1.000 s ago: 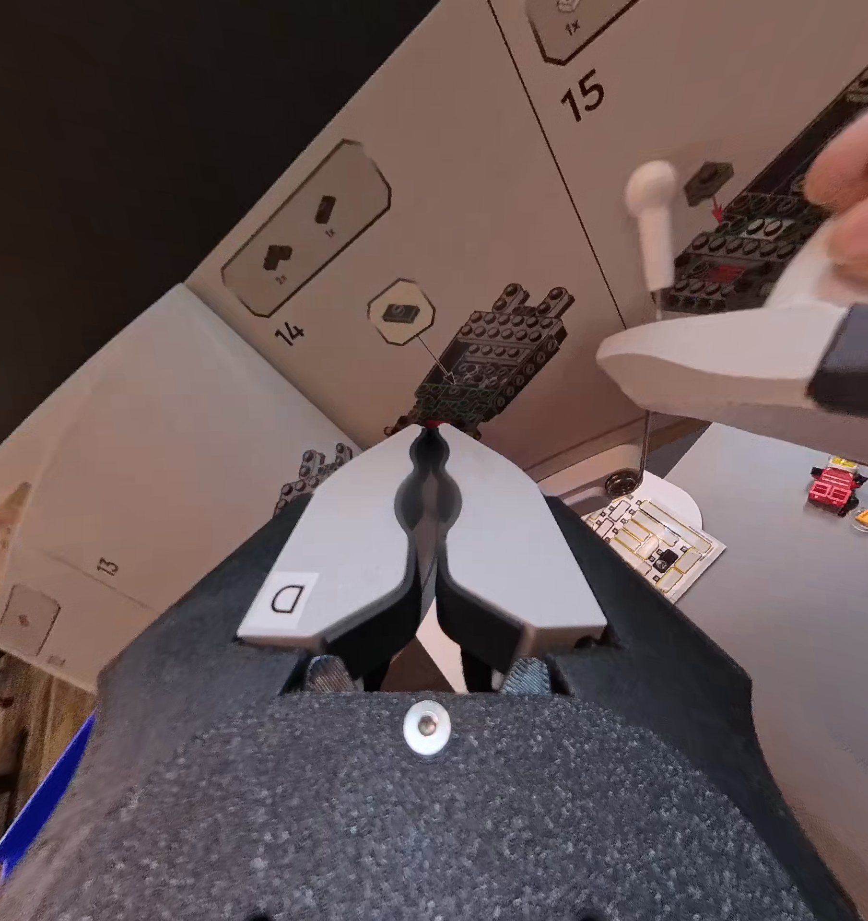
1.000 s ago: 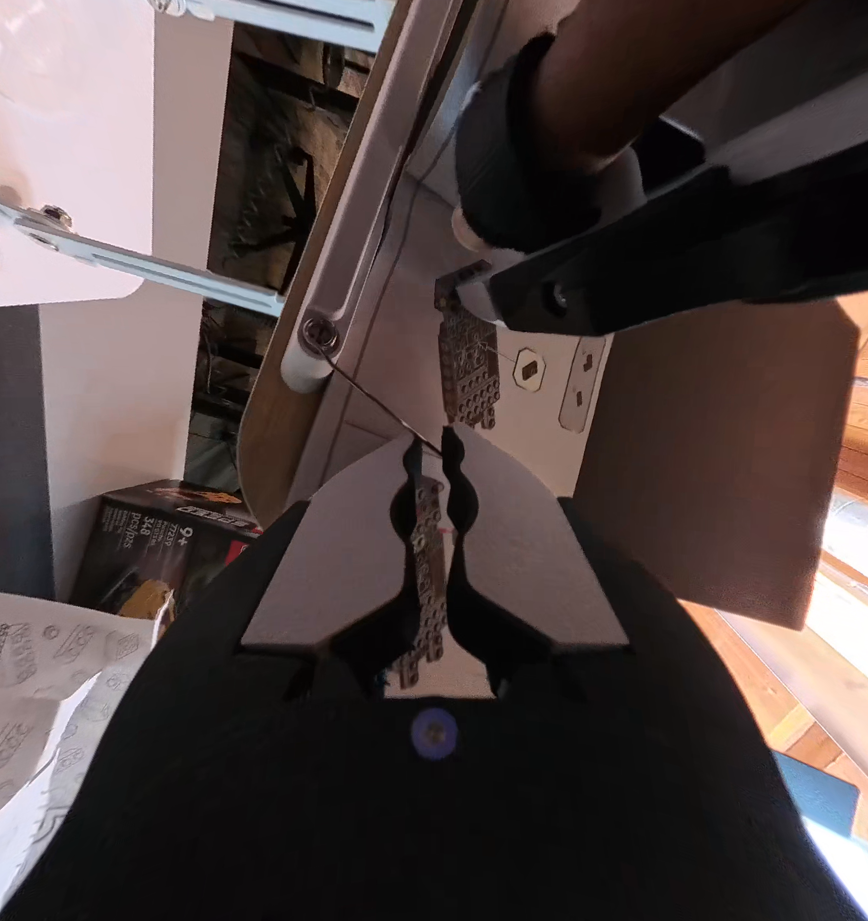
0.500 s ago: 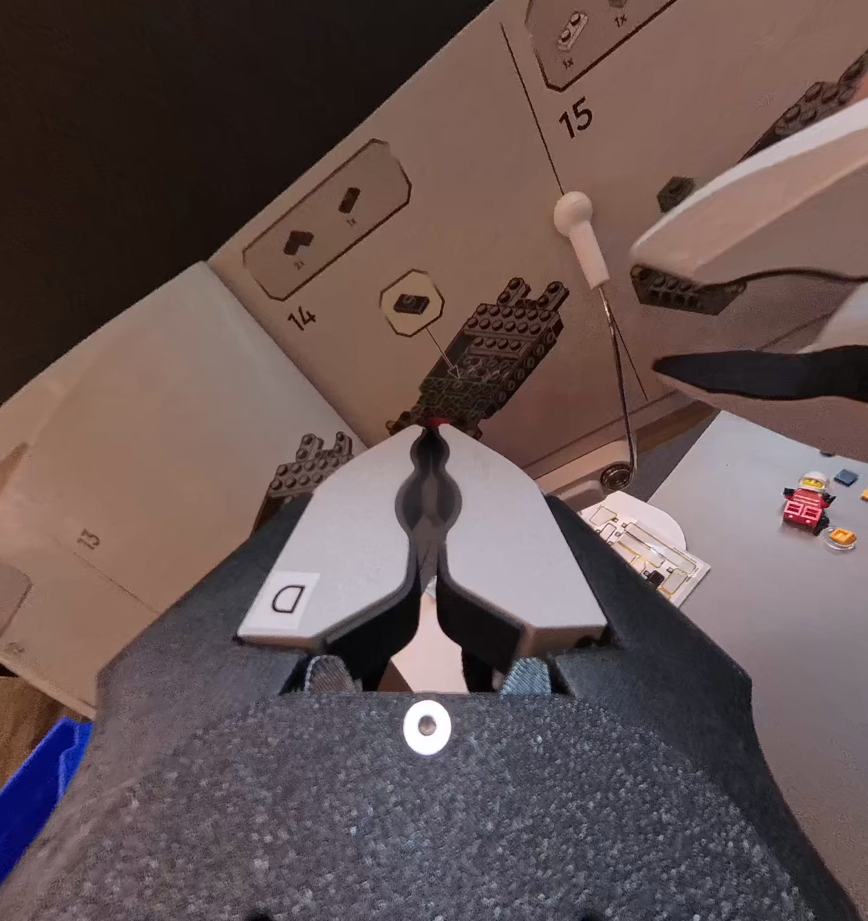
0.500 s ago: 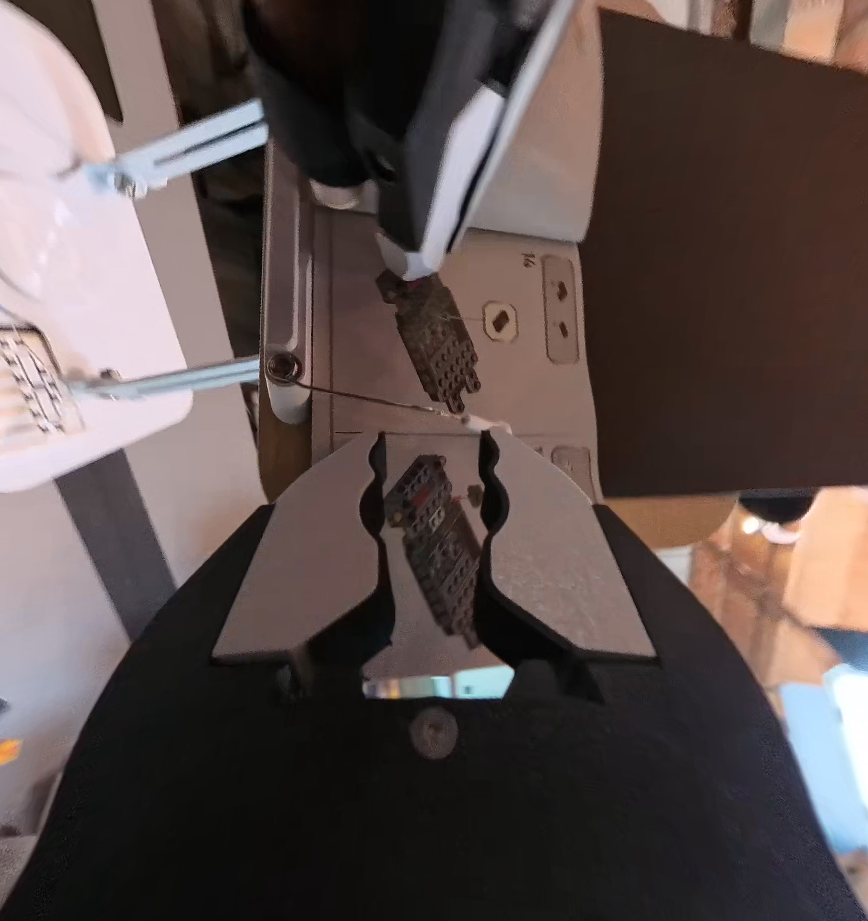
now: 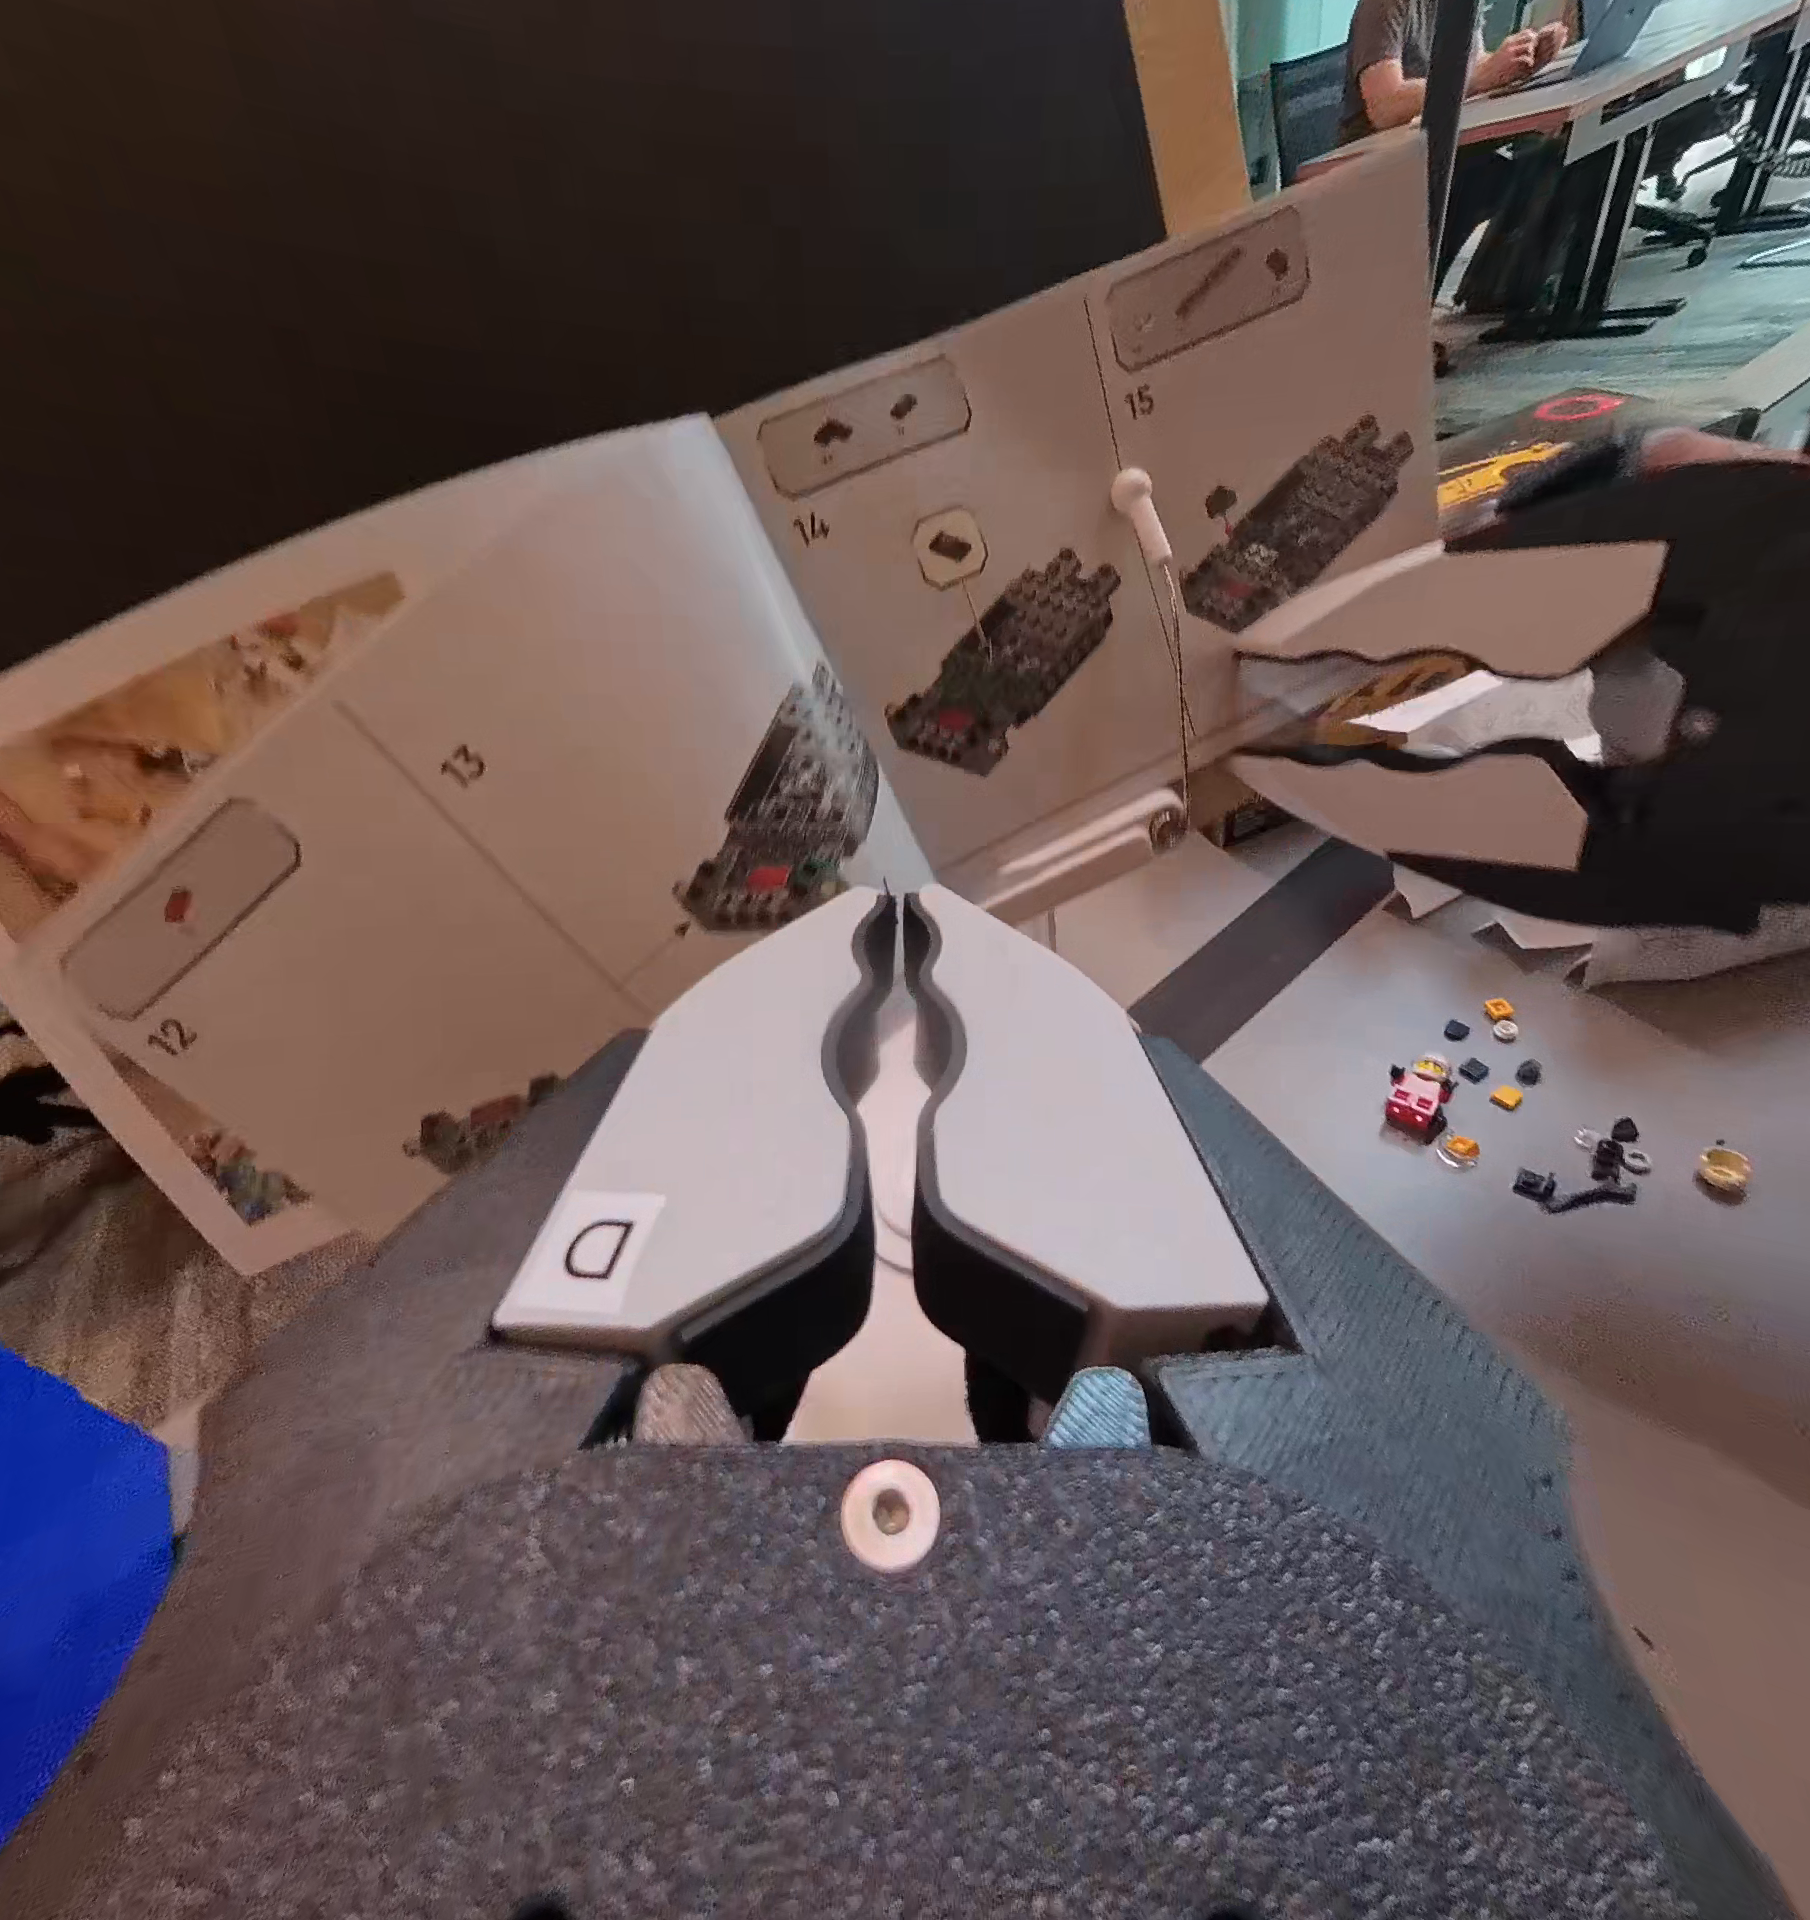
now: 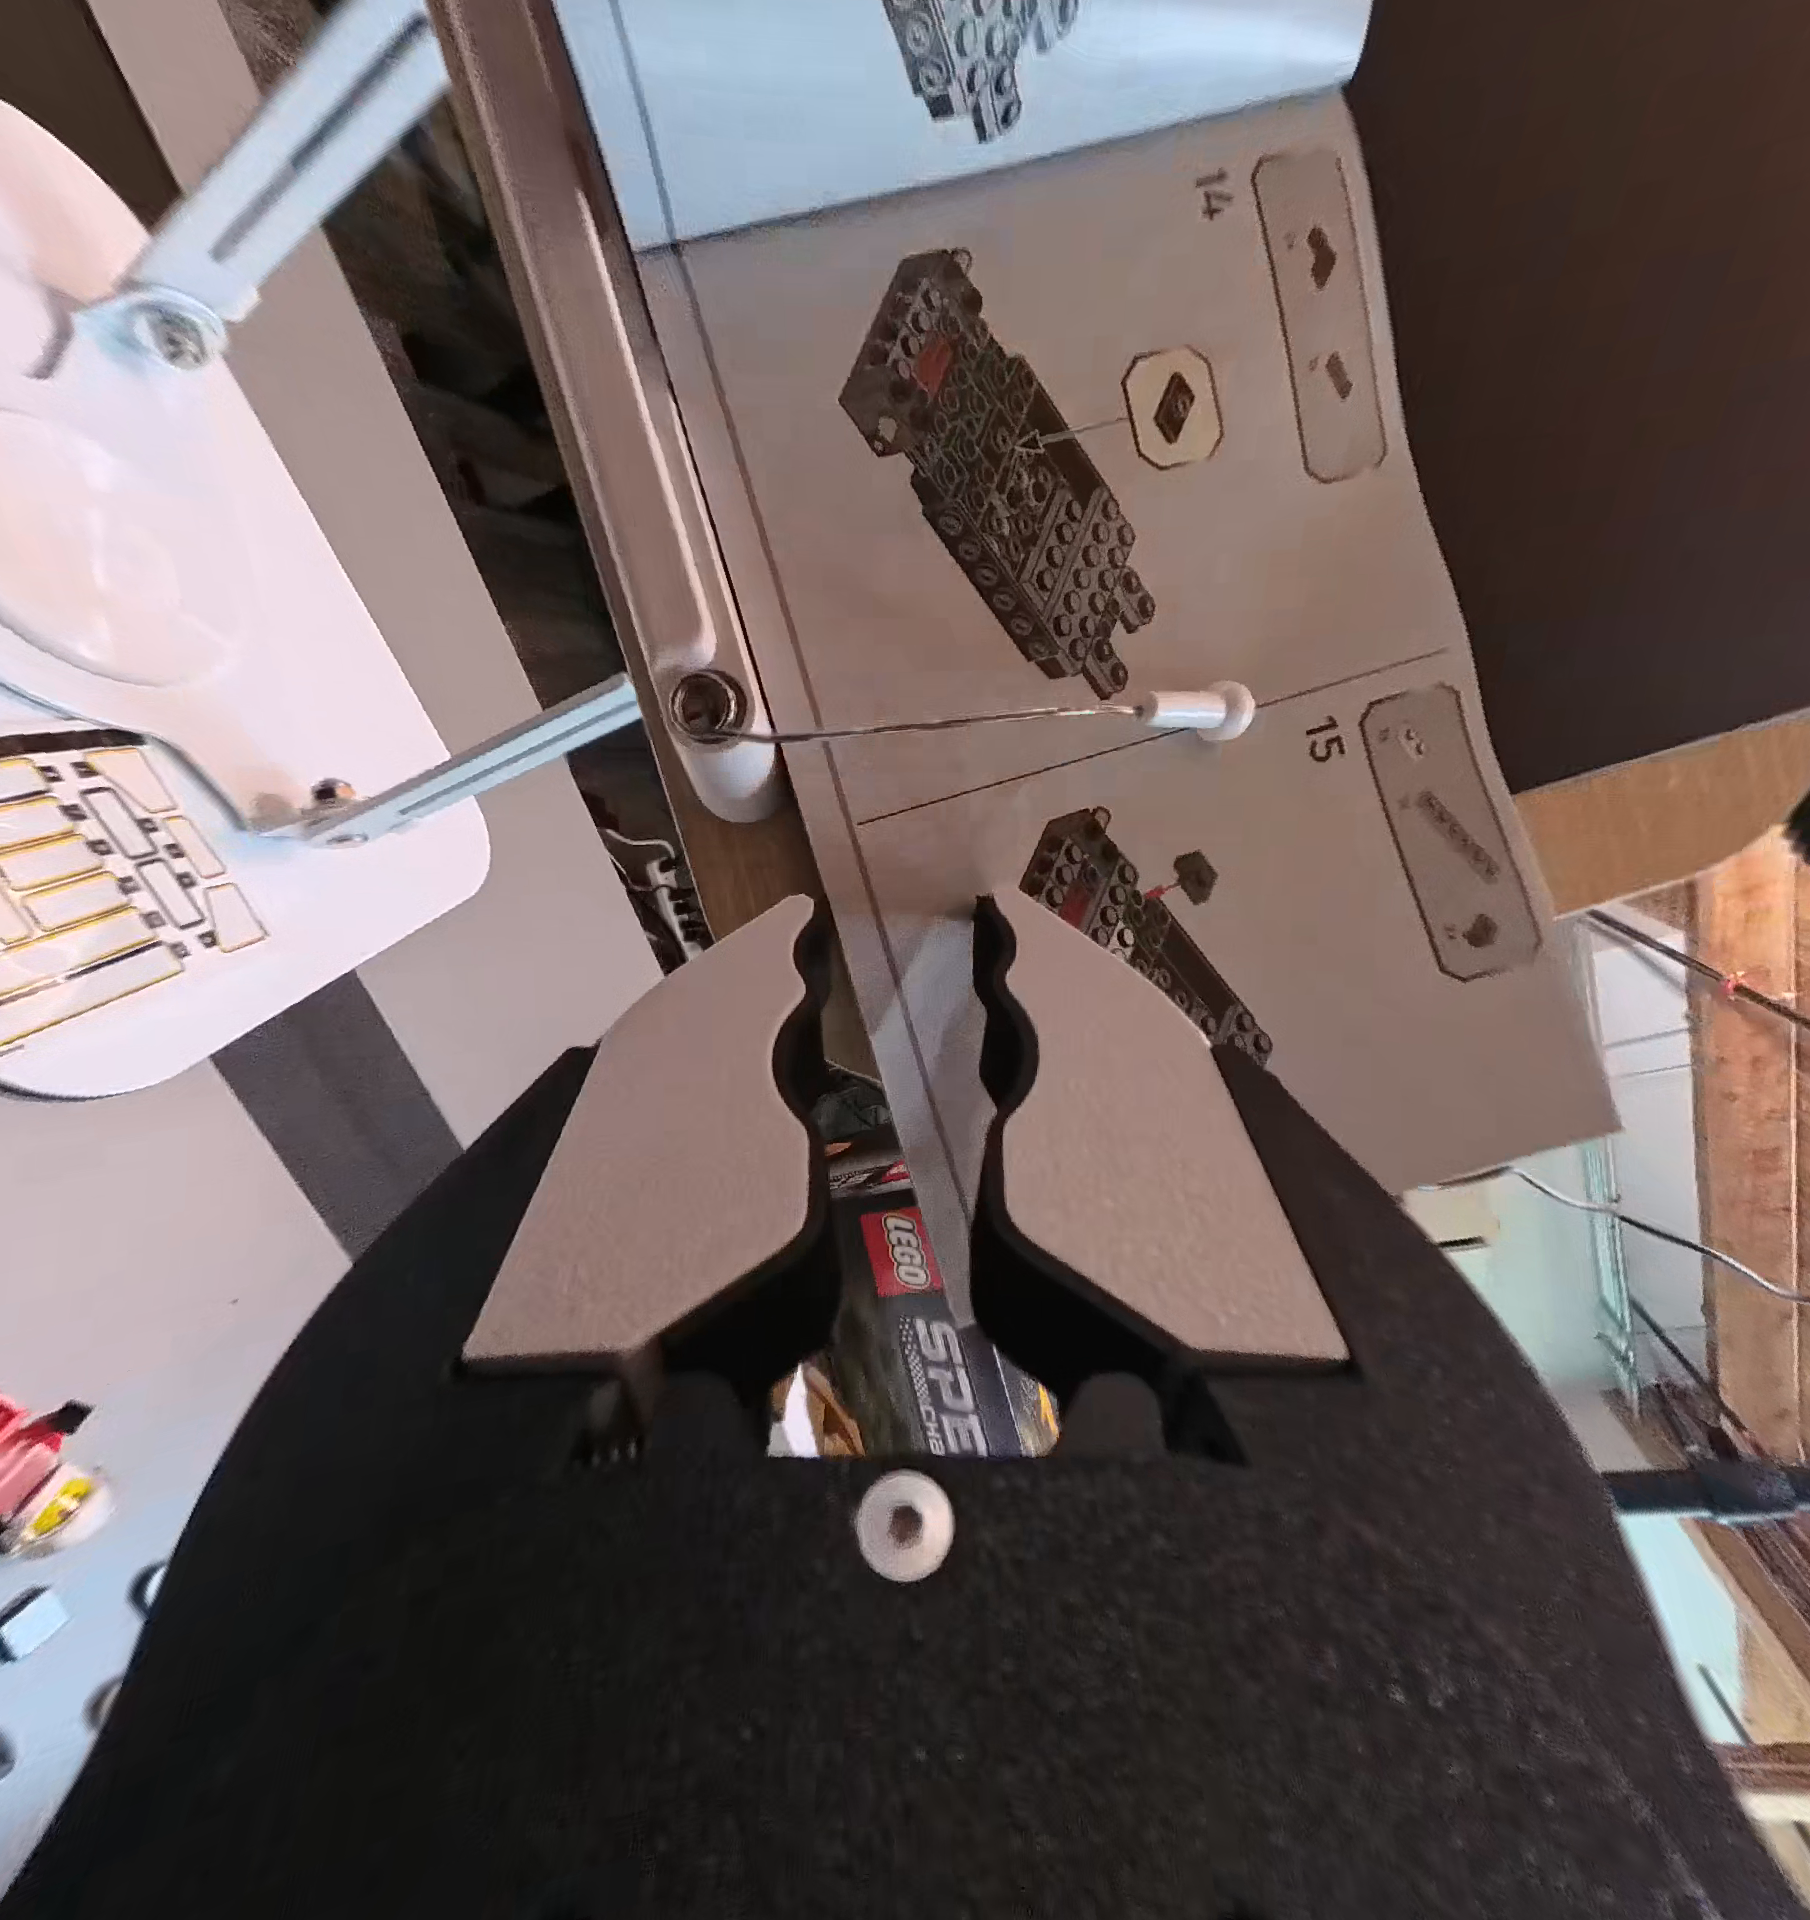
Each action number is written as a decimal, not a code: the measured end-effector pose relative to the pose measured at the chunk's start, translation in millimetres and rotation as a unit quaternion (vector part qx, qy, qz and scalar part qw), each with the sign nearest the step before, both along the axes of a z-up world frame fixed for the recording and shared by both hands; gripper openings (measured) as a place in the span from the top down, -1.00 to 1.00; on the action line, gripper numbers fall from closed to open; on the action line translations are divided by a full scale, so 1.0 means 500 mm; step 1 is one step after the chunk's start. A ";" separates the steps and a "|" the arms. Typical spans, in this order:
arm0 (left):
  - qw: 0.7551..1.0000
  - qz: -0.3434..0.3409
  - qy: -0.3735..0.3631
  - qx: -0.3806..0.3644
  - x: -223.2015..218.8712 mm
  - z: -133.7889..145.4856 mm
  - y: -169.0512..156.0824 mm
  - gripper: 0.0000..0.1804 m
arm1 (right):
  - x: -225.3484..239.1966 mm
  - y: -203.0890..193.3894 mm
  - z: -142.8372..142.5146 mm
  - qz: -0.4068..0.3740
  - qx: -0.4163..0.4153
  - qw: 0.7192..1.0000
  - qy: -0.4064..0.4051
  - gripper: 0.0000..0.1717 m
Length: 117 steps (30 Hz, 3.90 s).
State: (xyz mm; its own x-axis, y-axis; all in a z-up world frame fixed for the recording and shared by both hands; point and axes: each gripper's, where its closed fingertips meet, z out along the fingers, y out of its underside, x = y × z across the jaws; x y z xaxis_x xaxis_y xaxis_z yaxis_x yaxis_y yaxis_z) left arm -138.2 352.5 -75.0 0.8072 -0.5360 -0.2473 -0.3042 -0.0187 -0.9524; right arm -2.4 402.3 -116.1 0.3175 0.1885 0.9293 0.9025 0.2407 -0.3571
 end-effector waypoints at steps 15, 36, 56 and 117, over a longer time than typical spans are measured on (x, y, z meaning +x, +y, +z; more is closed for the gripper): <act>0.999 0.005 -0.023 -0.025 -0.008 -0.062 -0.018 0.99 | 0.024 0.003 -0.006 -0.001 -0.026 0.997 0.074 0.69; 0.984 0.150 0.084 -0.037 -0.165 -0.065 0.136 0.97 | 0.018 -0.167 -0.078 0.063 -0.150 0.960 0.228 0.68; 0.987 0.140 0.060 -0.049 -0.172 -0.077 0.136 0.98 | -0.166 0.036 0.029 0.082 -0.038 0.987 0.131 1.00; 0.944 -0.275 0.001 -0.184 0.170 -0.292 -0.504 0.39 | 0.029 -0.538 -0.194 0.223 -0.383 0.841 0.310 0.60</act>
State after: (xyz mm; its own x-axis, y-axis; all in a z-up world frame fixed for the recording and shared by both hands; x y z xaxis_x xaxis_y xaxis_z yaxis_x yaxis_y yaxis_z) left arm -52.9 100.3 -221.1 0.3819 -0.9235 0.0361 -0.3660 -0.1870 -0.9116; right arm 11.9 133.5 -213.1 0.4362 0.8852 0.1619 0.3664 -0.0104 -0.9304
